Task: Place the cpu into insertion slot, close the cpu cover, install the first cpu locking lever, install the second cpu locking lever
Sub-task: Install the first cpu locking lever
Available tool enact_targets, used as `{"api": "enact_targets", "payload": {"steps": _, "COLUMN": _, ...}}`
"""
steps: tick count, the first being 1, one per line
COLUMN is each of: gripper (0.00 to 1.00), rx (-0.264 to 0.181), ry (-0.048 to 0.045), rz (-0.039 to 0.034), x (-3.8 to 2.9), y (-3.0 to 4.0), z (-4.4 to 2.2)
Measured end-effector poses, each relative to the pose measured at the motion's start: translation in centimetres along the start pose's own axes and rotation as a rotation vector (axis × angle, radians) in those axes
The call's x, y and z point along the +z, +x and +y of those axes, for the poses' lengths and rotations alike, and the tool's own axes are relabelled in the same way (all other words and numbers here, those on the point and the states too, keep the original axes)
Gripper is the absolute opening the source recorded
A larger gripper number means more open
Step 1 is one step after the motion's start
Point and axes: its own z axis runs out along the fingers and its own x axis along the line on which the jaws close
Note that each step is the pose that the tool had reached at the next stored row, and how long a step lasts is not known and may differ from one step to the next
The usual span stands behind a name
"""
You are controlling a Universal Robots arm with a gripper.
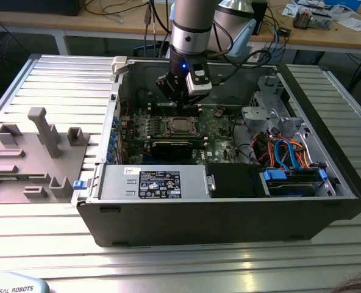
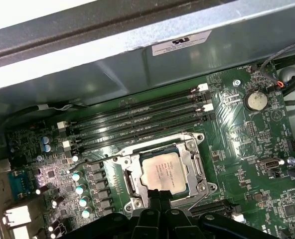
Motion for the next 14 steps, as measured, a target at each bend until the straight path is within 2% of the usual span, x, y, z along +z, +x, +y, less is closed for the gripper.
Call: {"api": "enact_targets", "payload": {"steps": 14, "gripper": 0.11, "rx": -0.035, "ry": 0.0013, "rz": -0.0005, "x": 0.0, "y": 0.0, "z": 0.0}}
